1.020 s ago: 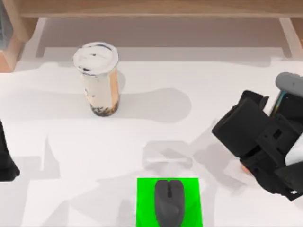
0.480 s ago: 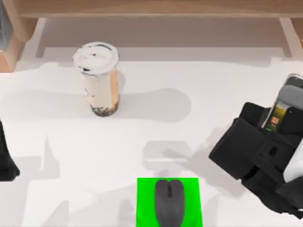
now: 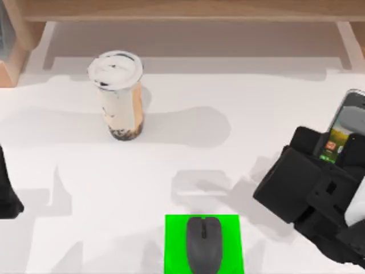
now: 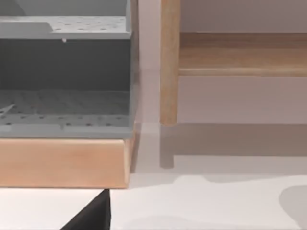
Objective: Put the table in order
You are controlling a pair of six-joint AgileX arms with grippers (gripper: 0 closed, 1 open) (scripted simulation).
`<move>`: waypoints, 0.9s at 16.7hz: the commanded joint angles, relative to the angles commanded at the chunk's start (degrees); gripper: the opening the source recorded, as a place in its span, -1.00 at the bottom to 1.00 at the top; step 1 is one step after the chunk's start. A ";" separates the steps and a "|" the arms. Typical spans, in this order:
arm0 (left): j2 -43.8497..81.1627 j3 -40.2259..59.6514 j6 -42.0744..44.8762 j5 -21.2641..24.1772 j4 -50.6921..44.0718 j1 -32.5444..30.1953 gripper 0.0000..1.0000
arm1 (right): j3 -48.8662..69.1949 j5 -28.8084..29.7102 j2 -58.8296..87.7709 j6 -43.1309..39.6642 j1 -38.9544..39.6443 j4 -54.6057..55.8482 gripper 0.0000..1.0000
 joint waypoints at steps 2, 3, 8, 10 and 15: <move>0.00 0.00 0.00 0.00 0.00 0.00 1.00 | -0.70 -2.13 -2.89 -2.50 -1.09 2.27 1.00; 0.00 0.00 0.00 0.00 0.00 0.00 1.00 | -1.28 -3.83 -5.15 -4.50 -1.94 4.05 1.00; 0.00 0.00 0.00 0.00 0.00 0.00 1.00 | -6.35 -16.63 -21.71 -19.24 -9.45 16.10 1.00; 0.00 0.00 0.00 0.00 0.00 0.00 1.00 | -9.63 -23.16 -29.81 -26.65 -13.97 21.57 1.00; 0.00 0.00 0.00 0.00 0.00 0.00 1.00 | -21.21 -40.11 -50.51 -46.28 -27.93 33.55 1.00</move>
